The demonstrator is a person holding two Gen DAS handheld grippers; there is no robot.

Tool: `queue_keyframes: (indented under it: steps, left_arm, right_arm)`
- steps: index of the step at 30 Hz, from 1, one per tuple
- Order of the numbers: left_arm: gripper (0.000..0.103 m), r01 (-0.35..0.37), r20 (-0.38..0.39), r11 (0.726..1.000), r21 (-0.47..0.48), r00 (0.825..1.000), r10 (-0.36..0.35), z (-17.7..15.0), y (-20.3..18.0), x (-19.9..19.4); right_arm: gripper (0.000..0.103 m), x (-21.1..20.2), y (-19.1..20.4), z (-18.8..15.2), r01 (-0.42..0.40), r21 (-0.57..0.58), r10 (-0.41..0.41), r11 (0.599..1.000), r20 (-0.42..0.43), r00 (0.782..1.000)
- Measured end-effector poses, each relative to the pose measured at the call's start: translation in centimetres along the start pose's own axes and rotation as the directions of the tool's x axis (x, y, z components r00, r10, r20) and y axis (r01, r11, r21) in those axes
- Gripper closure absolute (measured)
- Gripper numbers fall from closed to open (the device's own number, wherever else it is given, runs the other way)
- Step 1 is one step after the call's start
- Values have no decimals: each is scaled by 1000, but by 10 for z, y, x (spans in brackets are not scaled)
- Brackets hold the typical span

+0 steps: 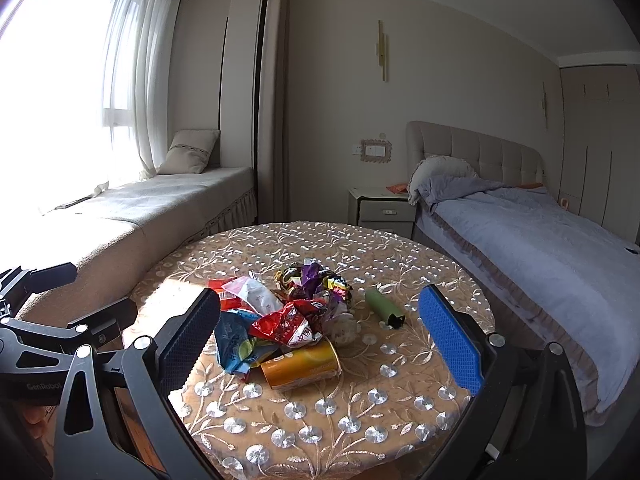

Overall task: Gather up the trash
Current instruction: 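Grasp the blue chip bag with the left tool while the right tool grasps the red snack bag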

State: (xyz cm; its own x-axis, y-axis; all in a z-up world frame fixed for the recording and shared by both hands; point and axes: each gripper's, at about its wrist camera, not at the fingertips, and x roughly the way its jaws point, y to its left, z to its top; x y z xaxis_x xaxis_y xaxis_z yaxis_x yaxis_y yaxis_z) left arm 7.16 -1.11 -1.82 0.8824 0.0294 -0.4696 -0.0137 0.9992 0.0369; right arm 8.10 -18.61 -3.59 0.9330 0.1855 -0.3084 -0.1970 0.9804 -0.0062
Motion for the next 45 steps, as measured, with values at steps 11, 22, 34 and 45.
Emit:
queue_keyframes:
  steps: [11,22,34,45]
  left_arm:
    - [5,18,-90,1000,3,996,-17,-5,1,53]
    - [5,46,-191,998,48,981,-36,-19,-3,112]
    - [5,183,-278,982,54,947,-161,-23,-16,178]
    - [38,206,-266,978,-14,943,-202,-28,-12,186]
  right_arm:
    - [4,49,-4,-9,11,1,-11,1000,-97,995]
    - [4,103,-8,-21,-31,23,35,999,-205,978]
    - [4,176,-5,-30,-65,70,85,995,-338,937]
    - [55,173,1,-35,-136,75,153,988,-315,937]
